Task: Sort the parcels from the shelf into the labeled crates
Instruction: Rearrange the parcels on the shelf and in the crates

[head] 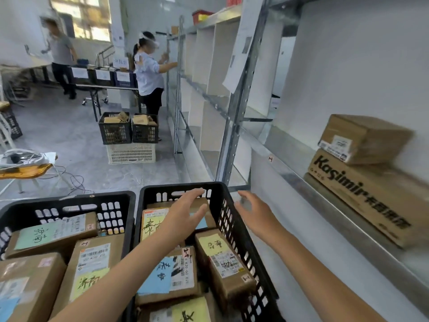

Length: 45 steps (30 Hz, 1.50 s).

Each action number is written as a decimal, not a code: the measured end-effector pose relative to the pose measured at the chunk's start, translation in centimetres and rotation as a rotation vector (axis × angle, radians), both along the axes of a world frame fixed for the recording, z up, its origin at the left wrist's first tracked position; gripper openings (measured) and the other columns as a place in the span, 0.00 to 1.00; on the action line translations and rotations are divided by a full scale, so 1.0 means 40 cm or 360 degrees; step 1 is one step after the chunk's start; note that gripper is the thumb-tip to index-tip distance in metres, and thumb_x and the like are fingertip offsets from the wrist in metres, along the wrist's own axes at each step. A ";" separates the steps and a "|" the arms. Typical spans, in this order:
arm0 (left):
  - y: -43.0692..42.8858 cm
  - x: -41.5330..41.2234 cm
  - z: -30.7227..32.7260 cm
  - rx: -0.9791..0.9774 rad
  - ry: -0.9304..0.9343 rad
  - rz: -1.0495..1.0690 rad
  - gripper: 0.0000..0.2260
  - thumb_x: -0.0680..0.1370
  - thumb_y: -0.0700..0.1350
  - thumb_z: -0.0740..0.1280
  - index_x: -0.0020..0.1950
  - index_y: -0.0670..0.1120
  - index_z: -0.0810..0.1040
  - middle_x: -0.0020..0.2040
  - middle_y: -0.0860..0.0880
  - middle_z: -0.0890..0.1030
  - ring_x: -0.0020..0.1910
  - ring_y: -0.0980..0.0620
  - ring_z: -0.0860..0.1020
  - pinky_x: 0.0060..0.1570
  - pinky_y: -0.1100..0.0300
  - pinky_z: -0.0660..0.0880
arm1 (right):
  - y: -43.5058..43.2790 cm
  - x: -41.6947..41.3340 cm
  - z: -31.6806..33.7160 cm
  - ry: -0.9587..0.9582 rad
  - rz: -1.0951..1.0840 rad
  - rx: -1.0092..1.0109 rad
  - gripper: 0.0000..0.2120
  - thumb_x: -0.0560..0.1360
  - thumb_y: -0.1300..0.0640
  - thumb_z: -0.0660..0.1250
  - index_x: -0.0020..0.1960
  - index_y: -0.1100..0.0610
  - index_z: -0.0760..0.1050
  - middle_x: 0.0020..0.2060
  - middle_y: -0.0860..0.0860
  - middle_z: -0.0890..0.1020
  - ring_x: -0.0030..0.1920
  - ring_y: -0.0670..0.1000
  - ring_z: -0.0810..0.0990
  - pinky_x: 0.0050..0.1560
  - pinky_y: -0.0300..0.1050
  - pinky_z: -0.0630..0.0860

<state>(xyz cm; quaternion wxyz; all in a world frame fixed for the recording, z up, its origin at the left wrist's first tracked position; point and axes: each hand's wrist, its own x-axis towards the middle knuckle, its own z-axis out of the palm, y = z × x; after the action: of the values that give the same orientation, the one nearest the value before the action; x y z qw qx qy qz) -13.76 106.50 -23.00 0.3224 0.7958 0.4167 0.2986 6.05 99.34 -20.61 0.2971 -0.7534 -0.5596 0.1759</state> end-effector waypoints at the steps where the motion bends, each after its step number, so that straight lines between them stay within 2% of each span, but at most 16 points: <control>1: -0.021 0.005 0.010 0.0028 -0.0021 -0.0008 0.22 0.82 0.50 0.63 0.76 0.52 0.67 0.74 0.56 0.69 0.73 0.57 0.66 0.71 0.59 0.63 | -0.024 0.003 0.005 0.0004 -0.0024 0.0027 0.23 0.83 0.48 0.60 0.76 0.51 0.64 0.74 0.49 0.69 0.72 0.49 0.68 0.69 0.42 0.64; 6: -0.121 0.039 0.068 0.0091 -0.0005 -0.0112 0.22 0.82 0.50 0.63 0.76 0.53 0.66 0.74 0.55 0.69 0.73 0.55 0.66 0.70 0.59 0.62 | -0.133 0.001 0.041 -0.0024 -0.0070 0.0117 0.25 0.83 0.48 0.60 0.77 0.52 0.61 0.76 0.49 0.66 0.75 0.49 0.65 0.72 0.44 0.61; 11: -0.180 0.108 0.170 0.0171 -0.0061 -0.0283 0.22 0.82 0.52 0.63 0.76 0.53 0.66 0.74 0.54 0.68 0.71 0.51 0.69 0.67 0.56 0.66 | -0.210 0.008 0.164 -0.0144 -0.0094 0.0334 0.26 0.83 0.48 0.59 0.79 0.52 0.58 0.77 0.48 0.63 0.76 0.50 0.63 0.71 0.43 0.61; 16: -0.191 0.210 0.280 0.0234 -0.0097 -0.0392 0.21 0.82 0.52 0.63 0.75 0.53 0.67 0.75 0.52 0.69 0.72 0.52 0.67 0.60 0.65 0.61 | -0.260 0.045 0.296 -0.0195 -0.0272 0.0551 0.27 0.83 0.47 0.58 0.79 0.53 0.57 0.77 0.49 0.62 0.76 0.50 0.63 0.74 0.50 0.63; 18: -0.192 0.252 0.325 0.0291 -0.0113 -0.0427 0.21 0.82 0.52 0.63 0.75 0.52 0.68 0.74 0.52 0.70 0.72 0.53 0.68 0.60 0.66 0.60 | -0.282 0.065 0.338 -0.0195 -0.0372 0.0620 0.27 0.83 0.48 0.58 0.79 0.53 0.58 0.76 0.50 0.64 0.75 0.51 0.65 0.71 0.48 0.64; 21: -0.201 0.313 0.378 0.0313 -0.0197 -0.0509 0.21 0.82 0.51 0.63 0.75 0.51 0.68 0.74 0.52 0.70 0.72 0.52 0.68 0.62 0.65 0.60 | -0.309 0.094 0.385 -0.0214 -0.0523 0.0615 0.23 0.83 0.48 0.58 0.76 0.52 0.61 0.70 0.50 0.71 0.66 0.52 0.73 0.58 0.45 0.69; 24: -0.200 0.366 0.407 0.0284 -0.0313 -0.0529 0.21 0.82 0.47 0.63 0.75 0.49 0.67 0.74 0.50 0.69 0.73 0.50 0.67 0.66 0.61 0.62 | -0.316 0.140 0.406 -0.0223 -0.0642 0.0536 0.25 0.82 0.46 0.59 0.76 0.53 0.62 0.70 0.50 0.71 0.66 0.52 0.74 0.62 0.48 0.73; 27: -0.178 0.419 0.433 0.0164 -0.0388 -0.0474 0.21 0.83 0.46 0.62 0.75 0.49 0.66 0.75 0.48 0.69 0.73 0.48 0.67 0.69 0.55 0.64 | -0.316 0.191 0.419 -0.0202 -0.0749 0.0423 0.29 0.81 0.44 0.60 0.78 0.55 0.59 0.72 0.53 0.70 0.67 0.55 0.75 0.65 0.56 0.75; 32: -0.136 0.503 0.490 -0.0126 -0.0413 -0.0490 0.25 0.82 0.51 0.62 0.77 0.46 0.62 0.76 0.46 0.66 0.74 0.47 0.66 0.68 0.52 0.65 | -0.295 0.244 0.417 -0.0308 -0.0801 0.0338 0.23 0.81 0.47 0.59 0.73 0.54 0.64 0.65 0.52 0.75 0.60 0.53 0.79 0.58 0.52 0.78; 34: -0.135 0.522 0.502 -0.0274 -0.0462 -0.0526 0.25 0.82 0.51 0.62 0.77 0.45 0.63 0.73 0.46 0.69 0.71 0.47 0.68 0.62 0.55 0.67 | -0.288 0.262 0.412 -0.0325 -0.0808 0.0305 0.22 0.81 0.46 0.59 0.72 0.54 0.65 0.63 0.52 0.76 0.59 0.53 0.79 0.57 0.53 0.78; 36: -0.142 0.535 0.500 -0.0366 -0.0518 -0.0602 0.23 0.81 0.49 0.63 0.74 0.44 0.67 0.68 0.47 0.74 0.64 0.49 0.73 0.54 0.61 0.68 | -0.286 0.273 0.414 -0.0253 -0.0813 0.0276 0.20 0.82 0.46 0.56 0.71 0.53 0.65 0.60 0.51 0.78 0.54 0.50 0.80 0.51 0.50 0.79; 38: -0.154 0.543 0.487 -0.0403 -0.0595 -0.0653 0.19 0.80 0.49 0.64 0.70 0.43 0.71 0.59 0.48 0.79 0.54 0.54 0.76 0.43 0.66 0.69 | -0.288 0.281 0.419 -0.0158 -0.0815 0.0270 0.18 0.84 0.48 0.52 0.71 0.54 0.66 0.56 0.51 0.79 0.49 0.48 0.78 0.43 0.45 0.74; 39: -0.160 0.544 0.481 -0.0427 -0.0660 -0.0650 0.18 0.81 0.49 0.64 0.68 0.43 0.72 0.55 0.49 0.80 0.51 0.55 0.77 0.42 0.66 0.69 | -0.289 0.285 0.420 -0.0119 -0.0804 0.0292 0.19 0.85 0.49 0.49 0.71 0.54 0.67 0.56 0.52 0.79 0.50 0.49 0.78 0.44 0.44 0.72; 41: -0.163 0.547 0.472 -0.0536 -0.0788 -0.0688 0.19 0.81 0.53 0.63 0.66 0.43 0.75 0.53 0.48 0.82 0.53 0.52 0.79 0.49 0.61 0.74 | -0.292 0.292 0.422 -0.0028 -0.0788 0.0380 0.21 0.86 0.50 0.46 0.69 0.57 0.70 0.58 0.54 0.79 0.55 0.52 0.77 0.48 0.43 0.70; 42: -0.163 0.546 0.471 -0.0628 -0.0833 -0.0719 0.21 0.80 0.56 0.62 0.65 0.43 0.76 0.54 0.47 0.82 0.56 0.49 0.79 0.56 0.57 0.75 | -0.295 0.290 0.424 0.0034 -0.0781 0.0431 0.21 0.86 0.50 0.45 0.66 0.57 0.72 0.55 0.53 0.80 0.54 0.51 0.77 0.47 0.41 0.69; 45: -0.173 0.524 0.478 -0.1044 -0.0951 -0.0806 0.31 0.78 0.66 0.61 0.68 0.41 0.71 0.63 0.42 0.78 0.64 0.44 0.75 0.65 0.51 0.73 | -0.294 0.277 0.436 0.0186 -0.0773 0.0578 0.23 0.86 0.47 0.43 0.57 0.56 0.74 0.43 0.49 0.78 0.44 0.46 0.76 0.39 0.41 0.70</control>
<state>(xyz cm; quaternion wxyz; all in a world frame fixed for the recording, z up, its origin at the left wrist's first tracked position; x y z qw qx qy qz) 7.19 99.56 -3.89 0.7226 0.6086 0.1721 0.2791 17.11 87.59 -3.19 0.4920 -0.7883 -0.3673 0.0398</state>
